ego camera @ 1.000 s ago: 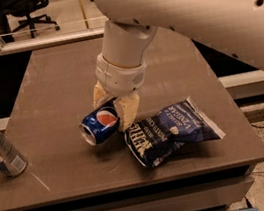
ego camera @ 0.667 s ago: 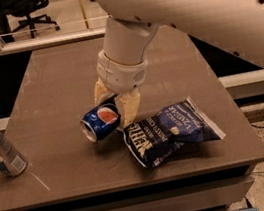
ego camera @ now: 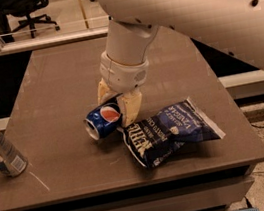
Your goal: Move pepsi can near blue chip bag
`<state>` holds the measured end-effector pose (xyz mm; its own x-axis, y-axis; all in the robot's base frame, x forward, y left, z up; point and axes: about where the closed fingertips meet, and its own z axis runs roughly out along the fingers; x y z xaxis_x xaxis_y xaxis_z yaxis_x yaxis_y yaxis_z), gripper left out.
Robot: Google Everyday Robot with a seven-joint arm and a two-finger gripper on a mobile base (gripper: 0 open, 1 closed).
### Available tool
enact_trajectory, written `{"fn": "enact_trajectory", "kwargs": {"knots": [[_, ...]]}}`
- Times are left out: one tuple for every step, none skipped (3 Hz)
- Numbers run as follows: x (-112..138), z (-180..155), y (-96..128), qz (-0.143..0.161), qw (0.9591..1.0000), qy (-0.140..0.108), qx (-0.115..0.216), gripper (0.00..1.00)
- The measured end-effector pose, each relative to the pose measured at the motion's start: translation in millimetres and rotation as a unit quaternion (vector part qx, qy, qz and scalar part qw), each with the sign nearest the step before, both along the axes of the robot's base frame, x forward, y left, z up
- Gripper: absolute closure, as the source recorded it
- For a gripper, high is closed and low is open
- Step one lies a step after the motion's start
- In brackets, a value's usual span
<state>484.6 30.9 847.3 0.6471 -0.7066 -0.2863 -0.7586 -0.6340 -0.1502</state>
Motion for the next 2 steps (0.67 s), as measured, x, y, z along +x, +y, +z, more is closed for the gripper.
{"fn": "enact_trajectory", "kwargs": {"knots": [[3.8, -5.8, -2.3, -0.004, 1.0, 0.005, -0.001, 1.0], [5.8, -9.9, -3.7, -0.006, 0.9999, 0.008, -0.002, 1.0]]}}
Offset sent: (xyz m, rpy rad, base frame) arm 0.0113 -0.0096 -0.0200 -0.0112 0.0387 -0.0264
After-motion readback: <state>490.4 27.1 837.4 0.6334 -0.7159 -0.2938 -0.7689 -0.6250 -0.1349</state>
